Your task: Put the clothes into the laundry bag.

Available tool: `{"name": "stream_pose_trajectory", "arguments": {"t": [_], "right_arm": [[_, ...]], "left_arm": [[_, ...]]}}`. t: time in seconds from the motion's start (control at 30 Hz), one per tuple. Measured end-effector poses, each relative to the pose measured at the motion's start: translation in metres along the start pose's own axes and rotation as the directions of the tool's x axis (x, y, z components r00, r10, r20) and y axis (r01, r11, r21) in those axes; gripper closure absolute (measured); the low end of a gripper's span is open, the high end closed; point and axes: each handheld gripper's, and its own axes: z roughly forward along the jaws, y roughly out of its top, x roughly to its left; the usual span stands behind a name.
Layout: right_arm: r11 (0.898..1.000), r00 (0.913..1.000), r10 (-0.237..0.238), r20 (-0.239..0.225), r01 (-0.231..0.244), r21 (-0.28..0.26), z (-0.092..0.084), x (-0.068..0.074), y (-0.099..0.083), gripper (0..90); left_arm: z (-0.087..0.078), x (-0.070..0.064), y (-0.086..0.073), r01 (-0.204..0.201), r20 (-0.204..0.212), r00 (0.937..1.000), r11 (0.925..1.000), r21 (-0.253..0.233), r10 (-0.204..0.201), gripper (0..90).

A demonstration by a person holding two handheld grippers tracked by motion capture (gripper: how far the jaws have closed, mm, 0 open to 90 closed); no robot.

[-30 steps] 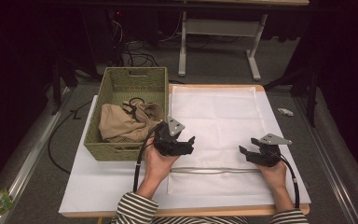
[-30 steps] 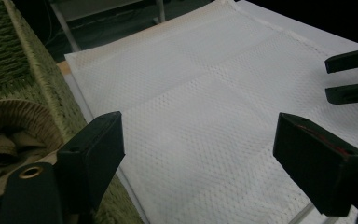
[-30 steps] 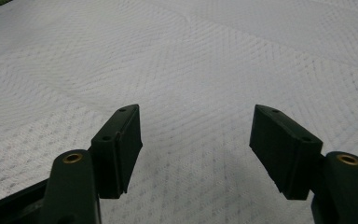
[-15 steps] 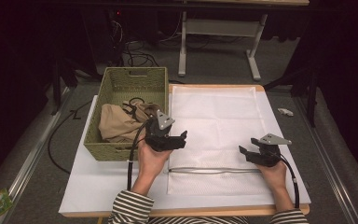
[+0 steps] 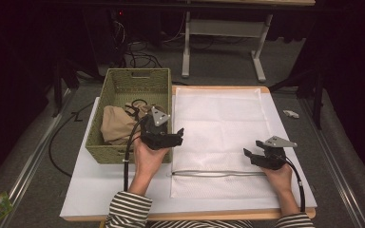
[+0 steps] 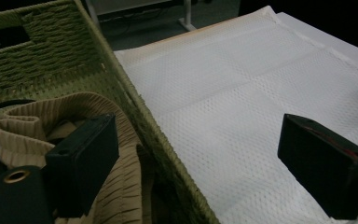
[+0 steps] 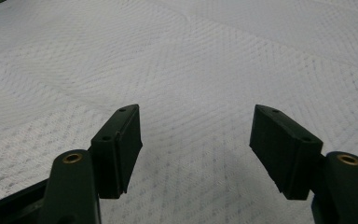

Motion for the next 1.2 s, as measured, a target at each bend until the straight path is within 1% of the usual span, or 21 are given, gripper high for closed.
{"name": "stream_pose_trajectory", "arguments": {"t": [0.1, 0.13, 0.2, 0.23, 0.27, 0.3, 0.4, 0.43, 0.47, 0.53, 0.57, 0.73, 0.9, 1.03, 1.13, 1.17, 1.2], "right_arm": [[1.000, 1.0000, -0.001, -0.002, 0.001, -0.001, 0.000, 0.000, 0.000, 34.0], [1.000, 1.0000, -0.001, -0.002, 0.001, 0.000, 0.000, 0.000, 0.000, 34.0], [1.000, 1.0000, -0.006, -0.002, 0.006, -0.002, 0.000, -0.001, 0.000, 34.0], [1.000, 1.0000, -0.002, 0.000, 0.002, 0.000, 0.000, 0.000, 0.000, 34.0], [1.000, 1.0000, 0.004, 0.001, -0.004, -0.001, 0.000, 0.000, 0.000, 34.0], [1.000, 1.0000, -0.001, 0.001, 0.001, -0.001, 0.000, 0.000, 0.000, 34.1], [1.000, 1.0000, -0.002, 0.001, 0.002, 0.002, 0.000, 0.000, 0.000, 34.0], [1.000, 1.0000, -0.003, 0.001, 0.003, 0.003, 0.000, 0.000, 0.000, 34.0], [1.000, 1.0000, -0.003, 0.000, 0.003, 0.004, 0.000, 0.000, 0.000, 34.1], [1.000, 1.0000, 0.001, 0.002, -0.001, 0.003, 0.000, 0.000, 0.000, 34.0], [1.000, 1.0000, -0.003, 0.003, 0.003, 0.005, 0.000, 0.000, 0.000, 34.0], [1.000, 1.0000, -0.003, 0.003, 0.003, 0.006, 0.000, 0.000, 0.000, 34.0], [1.000, 1.0000, -0.001, 0.004, 0.001, 0.008, 0.001, 0.001, 0.000, 33.9], [1.000, 1.0000, -0.002, 0.004, 0.002, 0.009, 0.001, 0.001, 0.000, 33.8], [1.000, 1.0000, 0.000, 0.004, 0.000, 0.011, 0.001, 0.001, 0.001, 33.8], [1.000, 1.0000, -0.006, 0.004, 0.006, 0.009, 0.001, 0.001, 0.000, 33.8], [1.000, 1.0000, -0.002, 0.004, 0.002, 0.012, 0.001, 0.001, 0.001, 33.8]], "left_arm": [[-0.002, 0.004, 0.001, 0.013, -0.010, 0.9999, 0.9999, -0.004, -0.013, 12.1], [-0.003, 0.007, 0.001, 0.011, -0.013, 0.9999, 0.9999, 0.003, -0.011, 11.8], [-0.003, 0.009, 0.001, 0.017, -0.018, 0.9997, 0.9999, 0.000, -0.017, 11.2], [-0.005, 0.012, 0.002, 0.020, -0.027, 0.9995, 0.9998, 0.002, -0.020, 10.9], [-0.005, 0.012, 0.002, 0.020, -0.027, 0.9995, 0.9998, 0.002, -0.020, 10.6], [-0.005, 0.015, 0.001, 0.032, -0.030, 0.9991, 0.9995, -0.005, -0.032, 10.4], [-0.005, 0.018, 0.001, 0.039, -0.034, 0.9987, 0.9992, -0.004, -0.039, 9.8], [-0.006, 0.020, 0.001, 0.042, -0.033, 0.9986, 0.9991, 0.002, -0.041, 9.1], [-0.006, 0.022, 0.001, 0.046, -0.040, 0.9981, 0.9989, 0.003, -0.046, 8.5], [-0.006, 0.024, 0.001, 0.043, -0.044, 0.9981, 0.9990, 0.008, -0.043, 8.2], [-0.006, 0.024, 0.000, 0.048, -0.049, 0.9976, 0.9988, 0.005, -0.048, 8.1], [-0.006, 0.032, 0.000, 0.056, -0.065, 0.9964, 0.9981, 0.025, -0.055, 7.3], [-0.005, 0.039, 0.000, 0.072, -0.086, 0.9939, 0.9969, 0.030, -0.069, 5.8], [-0.004, 0.047, -0.001, 0.090, -0.096, 0.9917, 0.9948, 0.047, -0.085, 4.2], [-0.004, 0.053, -0.002, 0.108, -0.115, 0.9882, 0.9926, 0.055, -0.101, 3.2], [-0.003, 0.055, -0.002, 0.111, -0.122, 0.9871, 0.9921, 0.058, -0.104, 2.9], [-0.003, 0.058, -0.003, 0.114, -0.136, 0.9853, 0.9909, 0.071, -0.104, 2.1]]}}
